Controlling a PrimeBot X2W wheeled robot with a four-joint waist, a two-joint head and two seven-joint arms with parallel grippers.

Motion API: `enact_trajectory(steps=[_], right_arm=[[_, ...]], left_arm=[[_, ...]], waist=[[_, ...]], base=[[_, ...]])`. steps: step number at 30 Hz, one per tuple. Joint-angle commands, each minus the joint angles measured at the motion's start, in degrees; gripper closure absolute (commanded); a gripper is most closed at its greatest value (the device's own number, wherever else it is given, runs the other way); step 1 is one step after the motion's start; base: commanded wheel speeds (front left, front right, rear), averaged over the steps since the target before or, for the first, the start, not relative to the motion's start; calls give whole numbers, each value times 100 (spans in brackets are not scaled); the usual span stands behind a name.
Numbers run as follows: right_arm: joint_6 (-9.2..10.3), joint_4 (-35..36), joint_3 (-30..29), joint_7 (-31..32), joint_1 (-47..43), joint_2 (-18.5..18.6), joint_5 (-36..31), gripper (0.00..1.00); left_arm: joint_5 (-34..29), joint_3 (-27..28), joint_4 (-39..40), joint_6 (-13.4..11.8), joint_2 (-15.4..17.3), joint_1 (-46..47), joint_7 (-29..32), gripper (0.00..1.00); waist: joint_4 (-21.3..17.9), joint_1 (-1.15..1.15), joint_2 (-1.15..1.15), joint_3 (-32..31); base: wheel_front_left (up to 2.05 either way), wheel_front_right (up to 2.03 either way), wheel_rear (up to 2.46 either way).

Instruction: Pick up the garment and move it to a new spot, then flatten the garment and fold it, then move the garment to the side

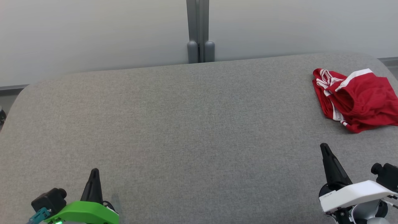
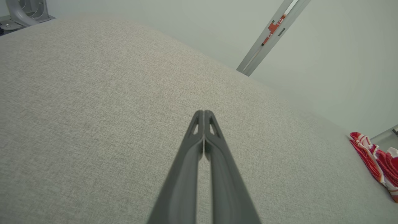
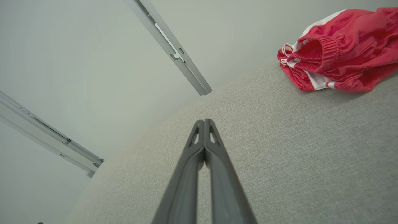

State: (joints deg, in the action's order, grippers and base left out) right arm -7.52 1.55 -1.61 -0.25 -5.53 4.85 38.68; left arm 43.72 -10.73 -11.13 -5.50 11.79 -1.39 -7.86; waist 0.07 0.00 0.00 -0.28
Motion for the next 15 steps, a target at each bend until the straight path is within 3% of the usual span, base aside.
enact_trajectory(steps=[1, 15], right_arm=[[0, 12, -18, 21, 163, 51, 231, 100], [0, -301, -48, 102, 372, 52, 1336, 100]], left_arm=[[214, 100, 53, 59, 8, 198, 41, 100], [1199, 393, -4, 318, -143, 321, 291, 100]], waist=[[0, 0, 0, 1], [-1, 0, 0, 7]], base=[[0, 0, 0], [0, 0, 0]])
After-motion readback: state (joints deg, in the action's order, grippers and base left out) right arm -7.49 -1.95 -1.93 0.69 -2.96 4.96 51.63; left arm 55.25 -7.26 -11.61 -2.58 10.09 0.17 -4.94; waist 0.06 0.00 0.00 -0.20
